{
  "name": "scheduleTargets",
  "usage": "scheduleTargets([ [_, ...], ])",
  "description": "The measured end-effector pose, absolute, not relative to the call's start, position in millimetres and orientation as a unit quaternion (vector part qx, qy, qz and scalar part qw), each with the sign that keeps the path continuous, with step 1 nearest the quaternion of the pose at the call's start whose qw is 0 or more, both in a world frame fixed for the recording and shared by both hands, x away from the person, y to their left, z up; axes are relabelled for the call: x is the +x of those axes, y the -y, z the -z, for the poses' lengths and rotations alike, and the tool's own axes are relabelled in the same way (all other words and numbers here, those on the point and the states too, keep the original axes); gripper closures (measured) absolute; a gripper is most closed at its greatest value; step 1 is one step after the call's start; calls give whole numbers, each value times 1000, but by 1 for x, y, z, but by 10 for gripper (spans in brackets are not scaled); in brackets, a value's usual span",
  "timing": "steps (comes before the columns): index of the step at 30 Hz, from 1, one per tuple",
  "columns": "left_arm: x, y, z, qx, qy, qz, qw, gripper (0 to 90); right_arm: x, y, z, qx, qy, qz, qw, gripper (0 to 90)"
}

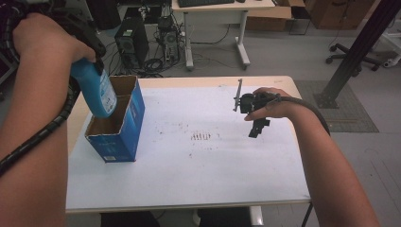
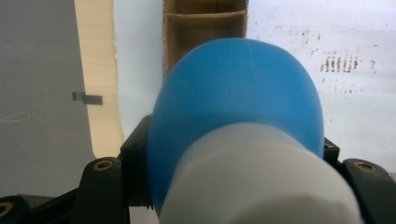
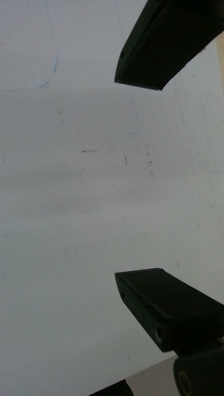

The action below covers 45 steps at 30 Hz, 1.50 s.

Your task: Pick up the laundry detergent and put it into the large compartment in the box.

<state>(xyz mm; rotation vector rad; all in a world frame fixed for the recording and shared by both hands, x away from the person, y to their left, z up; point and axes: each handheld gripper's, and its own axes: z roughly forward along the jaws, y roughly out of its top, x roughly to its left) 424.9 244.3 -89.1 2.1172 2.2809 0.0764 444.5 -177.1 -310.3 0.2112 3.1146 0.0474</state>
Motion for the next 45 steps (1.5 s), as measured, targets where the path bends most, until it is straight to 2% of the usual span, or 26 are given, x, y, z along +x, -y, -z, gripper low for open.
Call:
scheduleTargets([
  [45,437,-251,179,690,-723,-11,1,379,442,172,305,62,-998,-13,14,55],
])
